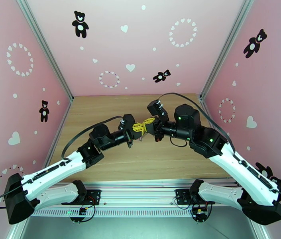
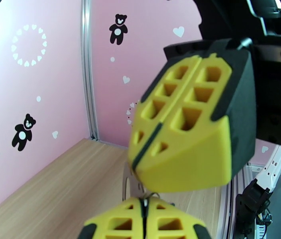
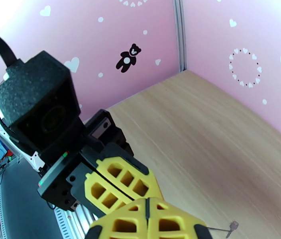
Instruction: Remove the keys from the keyring
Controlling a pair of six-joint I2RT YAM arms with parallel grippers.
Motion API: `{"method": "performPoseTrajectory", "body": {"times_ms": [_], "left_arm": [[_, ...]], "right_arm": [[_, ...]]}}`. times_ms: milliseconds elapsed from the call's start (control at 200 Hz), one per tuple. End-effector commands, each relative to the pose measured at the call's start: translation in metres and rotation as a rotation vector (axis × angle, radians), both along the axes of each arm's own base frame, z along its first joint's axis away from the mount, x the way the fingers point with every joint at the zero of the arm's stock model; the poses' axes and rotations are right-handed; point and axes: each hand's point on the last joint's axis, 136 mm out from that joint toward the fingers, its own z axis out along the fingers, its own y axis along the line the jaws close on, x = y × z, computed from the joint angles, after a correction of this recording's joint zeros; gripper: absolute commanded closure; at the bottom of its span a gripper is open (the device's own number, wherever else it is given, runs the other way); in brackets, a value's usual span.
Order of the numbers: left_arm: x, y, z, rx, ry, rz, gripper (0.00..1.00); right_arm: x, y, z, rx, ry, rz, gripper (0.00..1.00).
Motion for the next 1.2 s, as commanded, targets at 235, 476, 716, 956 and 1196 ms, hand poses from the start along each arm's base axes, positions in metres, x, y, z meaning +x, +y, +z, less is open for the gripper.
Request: {"method": "performPoseTrajectory", "body": {"times_ms": [235,476,716,956,1196], "left_arm": [[0.000,0.001,0.023,-0.039,-0.093,0.017,1.00],[-0.022,0.002,0.005,0.101,-0.235,-0.079,1.00],[-0.039,0.002,0.001,0.137,-0.263,-0.163,1.00],[-0.044,0.001,0.000,0.152,-0.261,-0.196,1.00],[-0.043,-0.002,0.002,0.149,-0.261,-0.206,1.00]], "right_arm": [[0.003,-0.010,0.018,-0.009,-0.084,-0.036,1.00],[-0.042,-0.030,-0.004,-0.231,0.079,0.154,0.61],[-0.044,-0.044,-0.018,-0.200,0.260,0.222,0.47],[-0.038,-0.037,-0.018,-0.145,0.297,0.297,0.45],[-0.033,-0.026,-0.031,-0.152,0.337,0.352,0.46]]}}
